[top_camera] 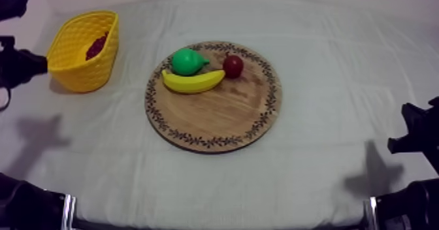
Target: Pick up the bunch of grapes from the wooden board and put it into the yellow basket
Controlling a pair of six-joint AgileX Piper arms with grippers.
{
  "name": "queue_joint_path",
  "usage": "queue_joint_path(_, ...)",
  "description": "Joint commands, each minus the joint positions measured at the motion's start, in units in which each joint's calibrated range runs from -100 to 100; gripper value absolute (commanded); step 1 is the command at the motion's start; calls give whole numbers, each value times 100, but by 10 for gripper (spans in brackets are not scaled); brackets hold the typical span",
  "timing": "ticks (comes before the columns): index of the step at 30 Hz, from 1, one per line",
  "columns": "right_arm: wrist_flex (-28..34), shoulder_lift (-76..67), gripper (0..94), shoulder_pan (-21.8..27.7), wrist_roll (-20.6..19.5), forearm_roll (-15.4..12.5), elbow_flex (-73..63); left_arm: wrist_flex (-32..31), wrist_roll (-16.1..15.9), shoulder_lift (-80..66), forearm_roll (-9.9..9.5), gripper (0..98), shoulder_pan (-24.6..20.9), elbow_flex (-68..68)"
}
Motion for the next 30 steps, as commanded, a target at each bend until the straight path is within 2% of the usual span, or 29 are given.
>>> queue_joint_path(1,0,0,3,-2,1,3,-4,-274,-43,-928,-23,2,5,803)
queue_joint_path(5,0,0,3,-2,1,3,-4,-578,-103,-1737,-58,1,23,1637)
queue_joint_path(10,0,0,3,-2,1,3,-4,-732,-341,-2525,-49,0,100,2294)
queue_joint_path(14,0,0,3,-2,1,3,-4,-827,-196,-3030,-45,0,180,2715)
queue_joint_path(15,0,0,3,-2,1,3,-4,-862,-176,-3161,-24,0,199,2843)
queue_joint_path(17,0,0,3,-2,1,3,-4,-855,-383,-3403,101,0,225,2990)
queue_joint_path(19,0,0,3,-2,1,3,-4,-844,-385,-3590,140,0,243,3062)
queue_joint_path(27,0,0,3,-2,1,3,-4,-889,-254,-4221,5,0,301,3232)
queue_joint_path(30,0,0,3,-2,1,3,-4,-967,14,-4510,-204,0,284,3328)
